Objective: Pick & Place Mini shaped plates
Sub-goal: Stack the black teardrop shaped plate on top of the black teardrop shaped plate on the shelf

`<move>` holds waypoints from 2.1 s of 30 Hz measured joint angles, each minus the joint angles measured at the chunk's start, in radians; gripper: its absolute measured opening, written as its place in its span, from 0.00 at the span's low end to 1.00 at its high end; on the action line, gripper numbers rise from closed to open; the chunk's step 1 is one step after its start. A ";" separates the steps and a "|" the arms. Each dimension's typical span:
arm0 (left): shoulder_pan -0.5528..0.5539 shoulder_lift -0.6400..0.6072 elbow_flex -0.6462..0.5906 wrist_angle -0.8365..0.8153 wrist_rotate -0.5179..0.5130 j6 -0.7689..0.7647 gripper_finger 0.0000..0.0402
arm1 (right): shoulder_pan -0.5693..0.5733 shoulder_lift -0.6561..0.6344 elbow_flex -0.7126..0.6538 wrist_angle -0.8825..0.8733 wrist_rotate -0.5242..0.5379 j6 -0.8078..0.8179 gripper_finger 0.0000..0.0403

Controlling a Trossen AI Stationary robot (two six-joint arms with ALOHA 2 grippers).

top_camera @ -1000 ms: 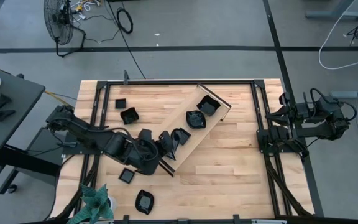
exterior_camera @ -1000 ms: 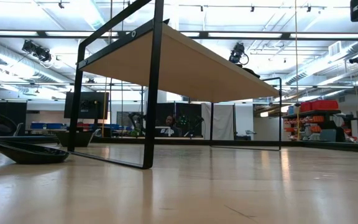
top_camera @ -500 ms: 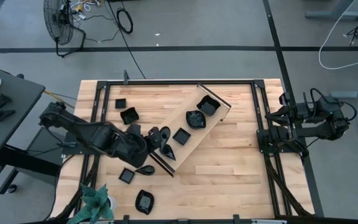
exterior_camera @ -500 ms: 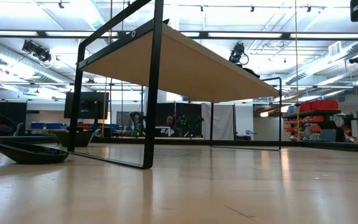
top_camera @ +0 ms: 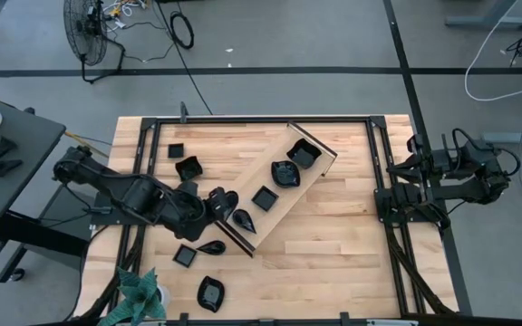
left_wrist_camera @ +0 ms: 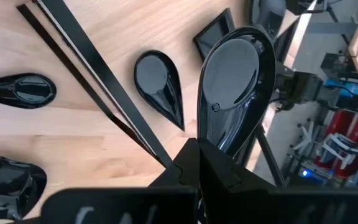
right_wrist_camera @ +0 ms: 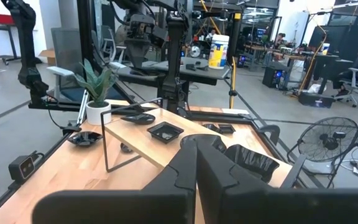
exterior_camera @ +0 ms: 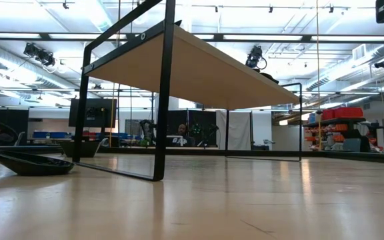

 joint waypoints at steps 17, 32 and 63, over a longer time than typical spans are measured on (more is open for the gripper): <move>0.020 0.096 -0.001 0.042 0.014 -0.005 0.00 | 0.000 0.000 0.000 0.001 0.000 0.000 0.03; 0.009 0.167 0.000 0.064 0.077 -0.010 0.00 | 0.000 0.000 0.000 0.000 0.000 0.000 0.03; 0.031 0.179 0.000 0.041 0.147 -0.006 0.01 | 0.000 0.000 0.000 0.002 0.000 0.000 0.03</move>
